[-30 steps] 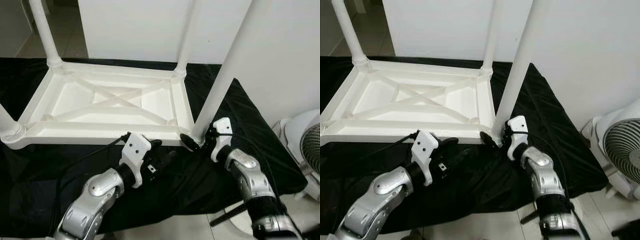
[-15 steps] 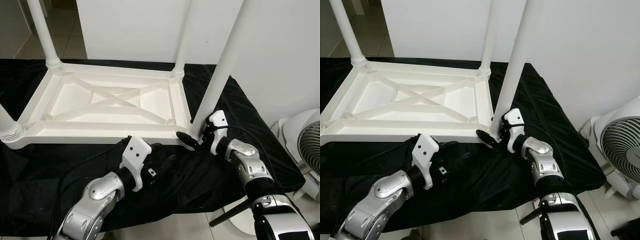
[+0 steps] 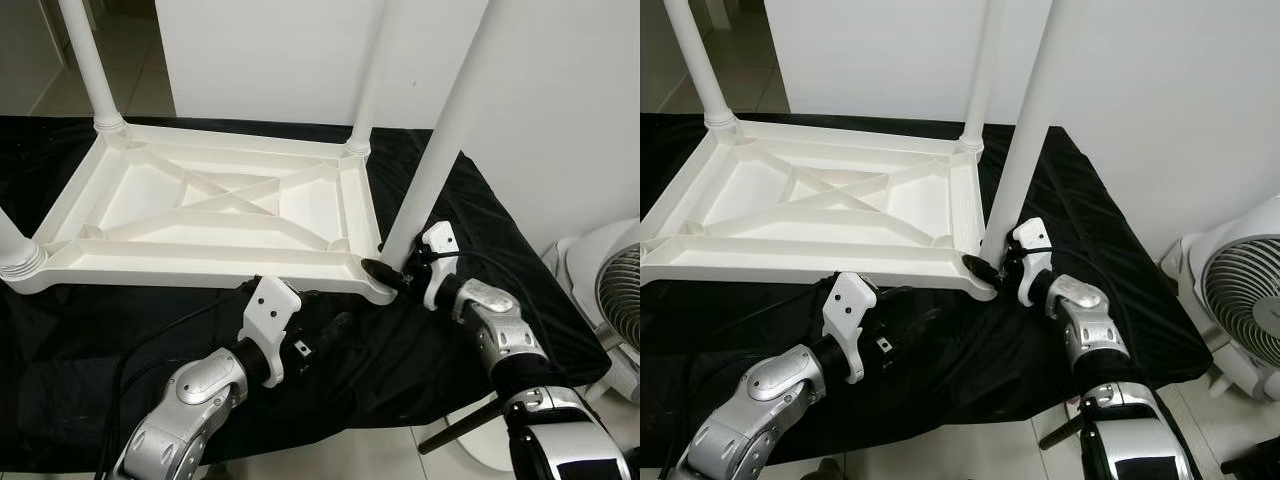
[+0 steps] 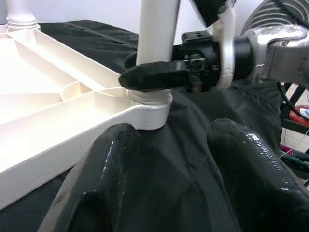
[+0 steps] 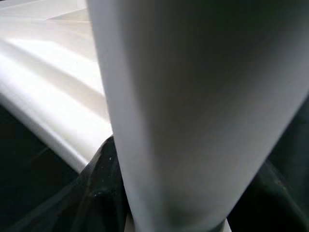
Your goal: Building children table
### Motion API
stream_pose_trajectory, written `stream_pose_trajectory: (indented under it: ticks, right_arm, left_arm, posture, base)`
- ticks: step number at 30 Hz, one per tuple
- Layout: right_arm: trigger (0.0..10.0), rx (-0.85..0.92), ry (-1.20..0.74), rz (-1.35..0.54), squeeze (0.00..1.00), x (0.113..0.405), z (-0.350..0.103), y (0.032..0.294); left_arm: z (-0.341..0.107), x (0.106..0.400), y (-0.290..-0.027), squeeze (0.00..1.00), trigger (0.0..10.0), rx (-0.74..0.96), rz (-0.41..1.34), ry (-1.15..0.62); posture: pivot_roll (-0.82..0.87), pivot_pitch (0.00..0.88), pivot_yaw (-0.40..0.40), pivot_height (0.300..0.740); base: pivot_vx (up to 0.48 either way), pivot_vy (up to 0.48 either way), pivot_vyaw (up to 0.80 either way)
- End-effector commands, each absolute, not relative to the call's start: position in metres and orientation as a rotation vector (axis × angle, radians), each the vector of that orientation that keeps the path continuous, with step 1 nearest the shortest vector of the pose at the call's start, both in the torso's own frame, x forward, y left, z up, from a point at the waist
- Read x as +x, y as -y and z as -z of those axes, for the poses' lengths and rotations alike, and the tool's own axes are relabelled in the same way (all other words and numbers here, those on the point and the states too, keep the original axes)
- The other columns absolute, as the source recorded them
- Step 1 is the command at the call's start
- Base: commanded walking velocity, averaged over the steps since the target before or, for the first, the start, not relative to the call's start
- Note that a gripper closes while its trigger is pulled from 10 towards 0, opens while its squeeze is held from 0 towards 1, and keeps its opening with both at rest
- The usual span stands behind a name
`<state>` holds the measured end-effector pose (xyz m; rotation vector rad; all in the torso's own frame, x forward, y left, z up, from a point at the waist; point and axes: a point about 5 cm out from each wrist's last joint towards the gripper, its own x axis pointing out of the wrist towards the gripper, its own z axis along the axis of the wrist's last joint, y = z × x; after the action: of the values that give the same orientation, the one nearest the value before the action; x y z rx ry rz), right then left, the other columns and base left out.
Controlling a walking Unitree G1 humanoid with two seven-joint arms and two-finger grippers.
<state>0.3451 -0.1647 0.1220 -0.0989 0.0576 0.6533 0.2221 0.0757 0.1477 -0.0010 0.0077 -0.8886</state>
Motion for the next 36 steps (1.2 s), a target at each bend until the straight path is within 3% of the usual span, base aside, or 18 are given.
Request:
stream_pose_trajectory:
  ticks: [1, 7, 8, 15, 22, 23, 24, 25, 26, 36]
  right_arm:
    - [0.0, -0.122, -0.164, -0.49, 0.0, 0.339, -0.1, 0.178]
    - [0.0, -0.037, -0.186, -0.316, 0.0, 0.332, -0.092, 0.177]
    - [0.0, 0.012, -0.171, -0.216, 0.0, 0.325, -0.09, 0.167]
    - [0.0, 0.095, -0.117, -0.021, 0.0, 0.315, -0.096, 0.145]
    - [0.0, 0.115, -0.106, 0.011, 0.0, 0.313, -0.1, 0.138]
    - [4.7, 0.112, -0.1, 0.0, 0.0, 0.313, -0.102, 0.135]
    - [4.7, 0.112, -0.1, 0.0, 0.0, 0.313, -0.102, 0.135]
    - [10.0, 0.108, -0.09, -0.006, 0.0, 0.312, -0.105, 0.135]
    - [10.0, 0.096, -0.067, 0.0, 1.0, 0.311, -0.108, 0.138]
    - [10.0, 0.098, 0.046, -0.041, 1.0, 0.296, -0.123, 0.152]
  left_arm:
    - [-0.148, 0.222, -0.076, 0.0, 10.0, 0.007, 0.859, 0.004]
    - [-0.147, 0.223, -0.076, 0.0, 10.0, 0.002, 0.853, 0.005]
    - [-0.147, 0.223, -0.075, 0.0, 10.0, -0.001, 0.854, 0.006]
    - [-0.148, 0.227, -0.074, 0.0, 10.0, -0.006, 0.849, 0.018]
    - [-0.149, 0.228, -0.073, 0.0, 10.0, -0.008, 0.846, 0.021]
    - [-0.149, 0.228, -0.073, 0.0, 10.0, -0.008, 0.845, 0.022]
    - [-0.149, 0.228, -0.073, 0.0, 10.0, -0.008, 0.845, 0.022]
    - [-0.149, 0.229, -0.073, 0.0, 10.0, -0.007, 0.841, 0.023]
    - [-0.149, 0.229, -0.074, 0.0, 10.0, -0.006, 0.836, 0.025]
    - [-0.15, 0.231, -0.077, 0.0, 10.0, 0.011, 0.812, 0.035]
  posture:
    - [0.19, 0.04, -0.109, 0.74]
    - [0.18, 0.045, -0.115, 0.74]
    - [0.16, 0.046, -0.118, 0.74]
    - [0.15, 0.054, -0.121, 0.74]
    - [0.15, 0.06, -0.117, 0.74]
    - [0.15, 0.06, -0.116, 0.74]
    - [0.15, 0.06, -0.116, 0.74]
    - [0.15, 0.061, -0.116, 0.74]
    - [0.15, 0.063, -0.113, 0.74]
    - [0.15, 0.068, -0.107, 0.74]
  base:
    - [0.0, 0.0, 0.0]
    - [0.0, 0.0, 0.0]
    - [0.0, 0.0, 0.0]
    - [0.0, 0.0, 0.0]
    - [0.0, 0.0, 0.0]
    - [0.0, 0.0, 0.0]
    - [0.0, 0.0, 0.0]
    - [0.0, 0.0, 0.0]
    - [0.0, 0.0, 0.0]
    - [0.0, 0.0, 0.0]
